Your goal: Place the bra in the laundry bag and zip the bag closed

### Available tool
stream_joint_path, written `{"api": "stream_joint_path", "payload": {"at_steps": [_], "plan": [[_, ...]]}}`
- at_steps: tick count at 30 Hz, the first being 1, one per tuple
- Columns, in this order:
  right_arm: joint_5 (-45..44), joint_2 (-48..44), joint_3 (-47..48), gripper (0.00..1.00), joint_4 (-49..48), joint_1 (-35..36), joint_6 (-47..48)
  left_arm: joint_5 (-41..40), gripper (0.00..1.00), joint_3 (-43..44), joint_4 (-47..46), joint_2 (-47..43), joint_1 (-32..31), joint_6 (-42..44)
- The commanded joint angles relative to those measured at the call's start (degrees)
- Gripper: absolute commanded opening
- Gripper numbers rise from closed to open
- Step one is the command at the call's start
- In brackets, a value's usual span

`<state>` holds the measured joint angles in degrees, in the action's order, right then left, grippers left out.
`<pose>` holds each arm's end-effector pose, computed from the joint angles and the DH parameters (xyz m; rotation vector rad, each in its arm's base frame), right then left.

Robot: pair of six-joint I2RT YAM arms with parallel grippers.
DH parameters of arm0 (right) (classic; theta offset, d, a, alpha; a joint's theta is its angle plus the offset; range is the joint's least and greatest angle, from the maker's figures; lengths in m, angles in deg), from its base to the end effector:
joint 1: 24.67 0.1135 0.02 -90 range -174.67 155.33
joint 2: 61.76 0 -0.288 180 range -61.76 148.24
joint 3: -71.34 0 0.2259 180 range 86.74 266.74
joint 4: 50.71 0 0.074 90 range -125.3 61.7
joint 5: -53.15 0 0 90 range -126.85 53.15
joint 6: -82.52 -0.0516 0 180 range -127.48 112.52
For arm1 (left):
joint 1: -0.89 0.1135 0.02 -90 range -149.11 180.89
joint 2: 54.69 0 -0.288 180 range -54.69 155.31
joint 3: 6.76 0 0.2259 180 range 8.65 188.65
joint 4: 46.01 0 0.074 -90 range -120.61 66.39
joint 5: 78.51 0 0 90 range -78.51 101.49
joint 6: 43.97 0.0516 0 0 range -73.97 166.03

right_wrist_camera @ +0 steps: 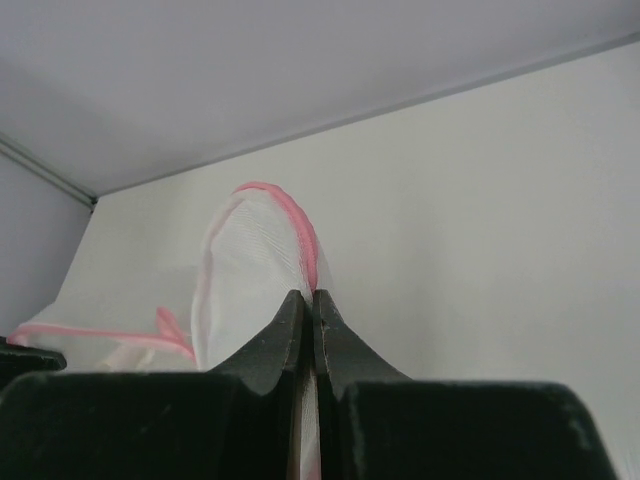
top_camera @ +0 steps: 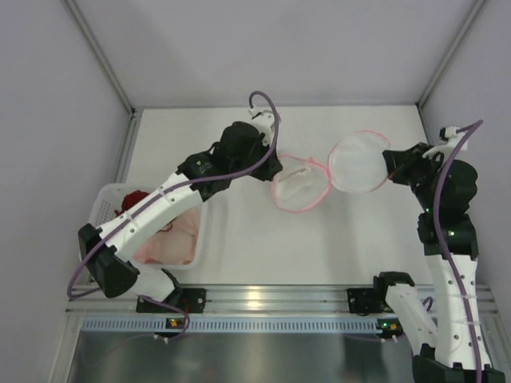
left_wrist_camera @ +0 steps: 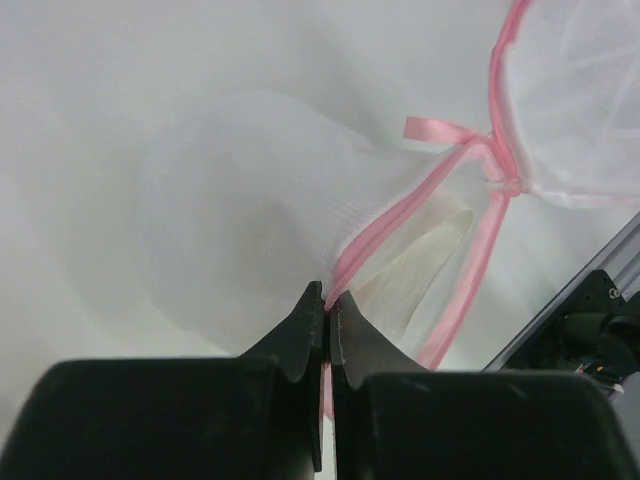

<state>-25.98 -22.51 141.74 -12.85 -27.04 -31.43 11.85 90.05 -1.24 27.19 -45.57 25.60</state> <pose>0.1144 0.0050 0.3980 0.2469 1.6872 0.4417 0.2109 -0.2224 0.3943 0.4930 2.1155 -0.6991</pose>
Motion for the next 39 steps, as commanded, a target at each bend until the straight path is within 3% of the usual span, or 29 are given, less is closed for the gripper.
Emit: {"api": "stream_joint_path", "payload": {"at_steps": [1,6,12,16,18,20,23,26,32,39], "plan": [[1.9,0.4,1.6,0.00,-2.2,0.2,0.8,3.2,0.00,0.9,8.4,3.4,0.8,1.3],[2.1,1.4,-0.6,0.00,-3.9,1.0,2.7,6.9,0.01,2.4,7.6,6.1,1.0,-5.9],[1.2,0.6,-1.6,0.00,-8.8,5.4,14.3,7.8,0.01,0.9,7.5,8.8,1.0,-11.2],[8.8,-0.7,-5.2,0.00,-15.1,6.3,15.6,6.9,0.02,1.1,7.4,10.0,1.1,-12.6],[8.5,-1.1,-9.2,0.00,-17.6,7.7,15.6,8.2,0.02,1.5,7.3,11.6,1.4,-13.4],[5.8,-0.9,-10.9,0.00,-18.9,9.4,16.4,9.4,0.01,1.0,6.8,13.4,1.6,-14.4],[-5.0,0.1,-10.8,0.00,-18.6,14.8,18.8,7.6,0.00,-3.8,3.9,12.7,2.1,-17.8],[-13.8,0.1,-13.5,0.00,-21.6,23.8,21.5,7.2,0.01,-7.9,0.0,10.4,3.6,-20.8],[-21.1,-0.9,-15.7,0.00,-29.0,32.3,28.2,7.2,0.02,-9.1,-0.8,9.5,7.2,-21.2],[-27.5,7.5,-8.3,0.00,-26.7,37.3,37.9,11.1,0.01,-7.8,-0.8,11.9,9.1,-21.7]]}}
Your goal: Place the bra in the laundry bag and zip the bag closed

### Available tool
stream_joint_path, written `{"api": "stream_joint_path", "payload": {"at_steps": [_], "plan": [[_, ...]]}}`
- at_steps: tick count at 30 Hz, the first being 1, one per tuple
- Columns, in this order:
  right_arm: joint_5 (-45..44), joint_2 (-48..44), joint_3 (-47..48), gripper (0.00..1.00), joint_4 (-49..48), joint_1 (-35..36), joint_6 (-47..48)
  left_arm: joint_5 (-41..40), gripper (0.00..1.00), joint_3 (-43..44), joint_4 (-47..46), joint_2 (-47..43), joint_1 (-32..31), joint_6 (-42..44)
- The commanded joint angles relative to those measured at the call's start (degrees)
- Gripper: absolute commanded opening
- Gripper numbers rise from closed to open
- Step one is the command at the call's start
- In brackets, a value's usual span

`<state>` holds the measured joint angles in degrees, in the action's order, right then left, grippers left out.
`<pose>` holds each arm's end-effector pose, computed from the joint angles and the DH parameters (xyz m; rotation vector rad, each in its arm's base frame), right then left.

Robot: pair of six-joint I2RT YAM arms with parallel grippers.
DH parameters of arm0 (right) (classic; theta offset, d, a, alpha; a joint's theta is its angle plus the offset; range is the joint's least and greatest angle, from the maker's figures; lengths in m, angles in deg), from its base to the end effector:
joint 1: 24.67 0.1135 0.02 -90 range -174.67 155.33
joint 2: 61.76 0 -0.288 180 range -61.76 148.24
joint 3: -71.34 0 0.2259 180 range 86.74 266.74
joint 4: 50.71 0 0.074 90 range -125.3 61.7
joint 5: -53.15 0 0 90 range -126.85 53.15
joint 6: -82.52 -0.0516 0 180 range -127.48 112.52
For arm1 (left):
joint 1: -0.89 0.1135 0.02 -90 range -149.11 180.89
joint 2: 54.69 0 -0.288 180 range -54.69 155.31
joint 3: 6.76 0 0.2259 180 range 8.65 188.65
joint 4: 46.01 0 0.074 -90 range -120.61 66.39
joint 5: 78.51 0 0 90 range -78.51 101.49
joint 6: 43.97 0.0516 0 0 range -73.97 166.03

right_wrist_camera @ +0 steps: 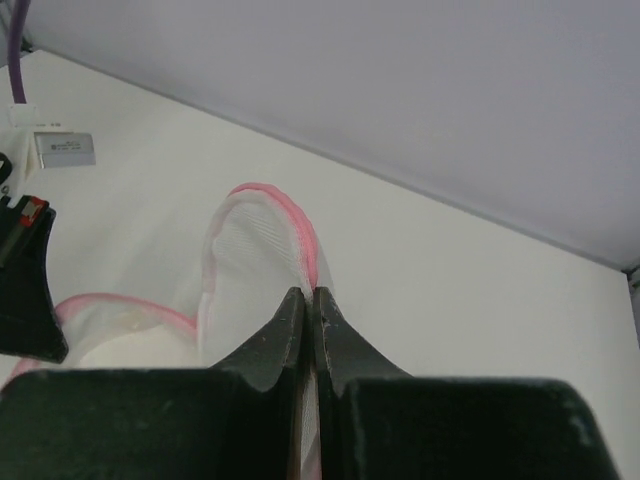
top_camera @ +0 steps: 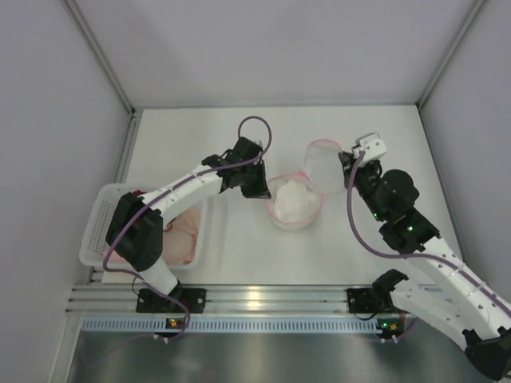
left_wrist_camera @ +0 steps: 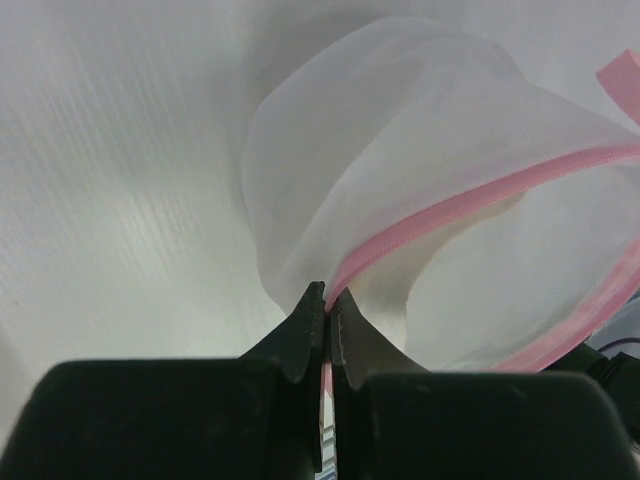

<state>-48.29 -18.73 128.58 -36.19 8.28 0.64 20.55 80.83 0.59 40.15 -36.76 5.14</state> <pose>0.1340 0.0746 0.3648 -0.4046 1.5263 0.1823 0.2659 -0.2154 0.2711 -0.0064 2.6615 -0.7128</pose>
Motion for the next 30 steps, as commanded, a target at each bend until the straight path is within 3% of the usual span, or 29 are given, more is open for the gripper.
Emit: {"api": "stream_joint_path", "payload": {"at_steps": [1,5,7,10,11,13,14,16,17,21,25,30], "plan": [[-6.1,5.0,6.1,0.00,-3.2,2.6,6.6,2.5,0.01,1.5,-2.7,-0.5,0.3,-1.5],[-13.9,11.1,8.3,0.00,-1.1,10.2,11.8,1.9,0.01,2.1,-2.6,1.0,0.3,-2.3],[-13.7,12.3,10.3,0.01,4.0,13.3,11.0,0.5,0.01,2.8,-2.8,1.4,0.4,-1.9],[-3.4,12.4,11.9,0.22,10.6,18.7,6.1,0.9,0.01,3.5,-3.2,1.7,1.2,-1.6],[-0.4,11.3,12.1,0.36,11.9,18.9,4.6,0.9,0.01,3.6,-3.3,1.9,1.5,-1.5],[4.4,9.6,12.1,0.52,14.2,19.0,0.9,1.3,0.01,3.6,-3.8,2.1,2.1,-1.0],[4.4,7.7,12.1,0.71,15.5,18.9,-1.0,1.6,0.00,3.6,-4.0,2.1,2.1,-0.4],[1.8,5.1,12.2,0.93,16.3,18.8,-2.3,2.2,0.00,3.6,-4.4,2.0,2.1,0.5],[-0.2,4.4,12.3,0.97,16.4,18.7,-3.4,2.3,0.00,3.6,-4.5,1.9,2.1,0.9],[-6.4,4.3,13.8,0.99,17.3,14.1,-11.9,2.9,0.00,2.8,-5.4,1.2,2.1,3.0],[9.2,10.0,14.0,0.94,21.4,-2.8,-21.4,3.9,0.00,1.8,-6.2,0.7,2.2,4.5],[24.3,13.8,6.0,0.84,14.6,-8.2,-23.7,6.0,0.00,2.0,-6.2,1.6,2.4,4.2]]}}
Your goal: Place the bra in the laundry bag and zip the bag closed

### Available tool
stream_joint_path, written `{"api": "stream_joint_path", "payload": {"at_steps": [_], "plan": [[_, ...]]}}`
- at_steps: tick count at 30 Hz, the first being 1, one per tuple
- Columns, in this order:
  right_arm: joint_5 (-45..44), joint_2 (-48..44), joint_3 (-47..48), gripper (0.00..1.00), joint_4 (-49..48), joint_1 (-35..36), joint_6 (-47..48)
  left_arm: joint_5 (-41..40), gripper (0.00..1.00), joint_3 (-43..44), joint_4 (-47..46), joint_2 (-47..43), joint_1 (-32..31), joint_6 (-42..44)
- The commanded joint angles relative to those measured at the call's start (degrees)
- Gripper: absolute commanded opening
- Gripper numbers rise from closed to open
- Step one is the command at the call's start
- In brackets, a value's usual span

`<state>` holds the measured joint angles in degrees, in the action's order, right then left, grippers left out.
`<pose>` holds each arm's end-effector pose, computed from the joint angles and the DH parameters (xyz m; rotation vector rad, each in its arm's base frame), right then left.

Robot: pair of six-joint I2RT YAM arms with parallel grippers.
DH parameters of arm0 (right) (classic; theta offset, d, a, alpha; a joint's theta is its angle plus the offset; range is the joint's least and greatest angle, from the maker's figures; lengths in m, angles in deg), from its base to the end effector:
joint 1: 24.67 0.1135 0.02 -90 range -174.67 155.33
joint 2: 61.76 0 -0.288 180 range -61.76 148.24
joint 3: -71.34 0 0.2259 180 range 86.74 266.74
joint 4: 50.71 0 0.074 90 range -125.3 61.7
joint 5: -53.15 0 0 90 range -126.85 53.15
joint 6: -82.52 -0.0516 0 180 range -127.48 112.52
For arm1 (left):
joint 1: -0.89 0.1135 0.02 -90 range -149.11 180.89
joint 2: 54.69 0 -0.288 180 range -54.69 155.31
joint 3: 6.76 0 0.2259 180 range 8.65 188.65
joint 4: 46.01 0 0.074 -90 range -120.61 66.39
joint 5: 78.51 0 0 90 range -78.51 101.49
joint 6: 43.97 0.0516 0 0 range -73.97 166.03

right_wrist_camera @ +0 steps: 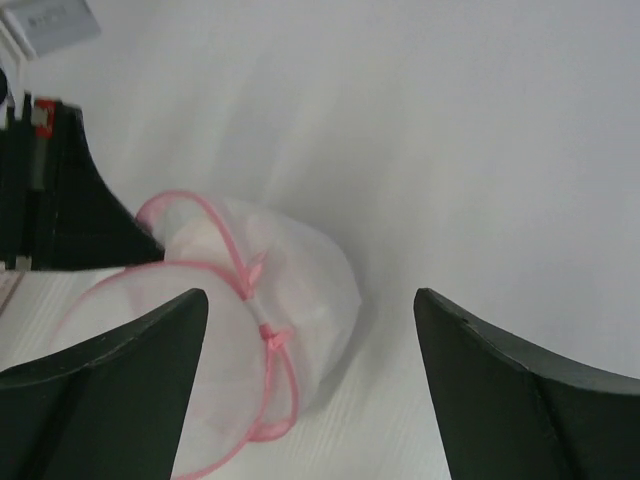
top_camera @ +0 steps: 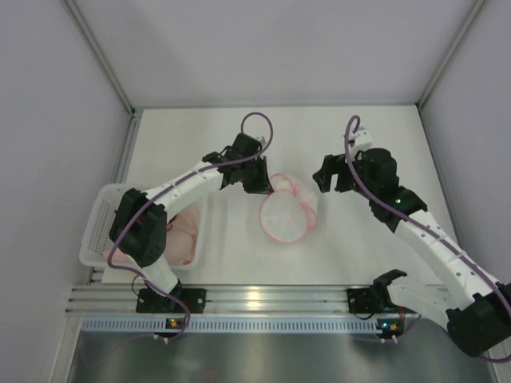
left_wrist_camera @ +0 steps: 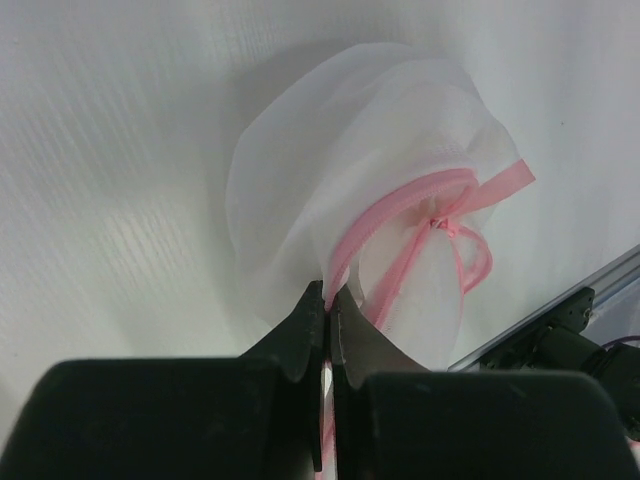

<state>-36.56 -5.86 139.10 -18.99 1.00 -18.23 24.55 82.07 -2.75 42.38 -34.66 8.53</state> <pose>0.1781 0.0859 0.3557 -0.2555 1.9244 0.4306 0.2832 -0.2167 0.2697 0.0602 2.6243 -0.7864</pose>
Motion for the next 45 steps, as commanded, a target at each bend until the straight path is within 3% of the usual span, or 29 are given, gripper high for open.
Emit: {"api": "stream_joint_path", "payload": {"at_steps": [1,6,13,18,25,30,31,39,45], "plan": [[15.3,1.1,-6.0,0.83,-5.1,-0.9,-7.1,2.0,0.00,0.8,-2.9,-0.7,0.3,0.8],[17.4,6.8,-9.5,0.78,-15.0,-0.7,-16.4,1.8,0.00,0.6,-2.9,-0.7,0.4,0.8],[13.6,12.2,-11.8,0.69,-25.3,-0.1,-20.1,2.1,0.00,0.1,-2.8,-0.7,0.3,1.6],[10.5,16.2,-9.8,0.58,-26.3,1.2,-21.5,1.5,0.00,0.0,-2.9,-1.0,0.4,1.6],[8.8,19.9,-7.3,0.51,-24.4,3.8,-19.8,1.3,0.00,-0.4,-2.9,-1.2,0.4,1.8],[8.0,20.0,-7.0,0.15,-24.7,4.0,-20.0,1.0,0.00,-0.4,-2.8,-1.2,0.4,1.9],[7.4,19.7,-6.9,0.00,-24.8,4.0,-20.0,1.1,0.00,-0.4,-2.8,-1.2,0.4,2.0],[3.6,15.7,-3.6,0.00,-20.4,3.9,-18.5,0.3,0.00,-1.4,-2.2,-1.9,0.4,2.4],[5.5,11.9,0.2,0.00,-17.6,3.5,-18.8,-1.1,0.00,-3.1,0.6,-2.7,0.3,3.4]]}}
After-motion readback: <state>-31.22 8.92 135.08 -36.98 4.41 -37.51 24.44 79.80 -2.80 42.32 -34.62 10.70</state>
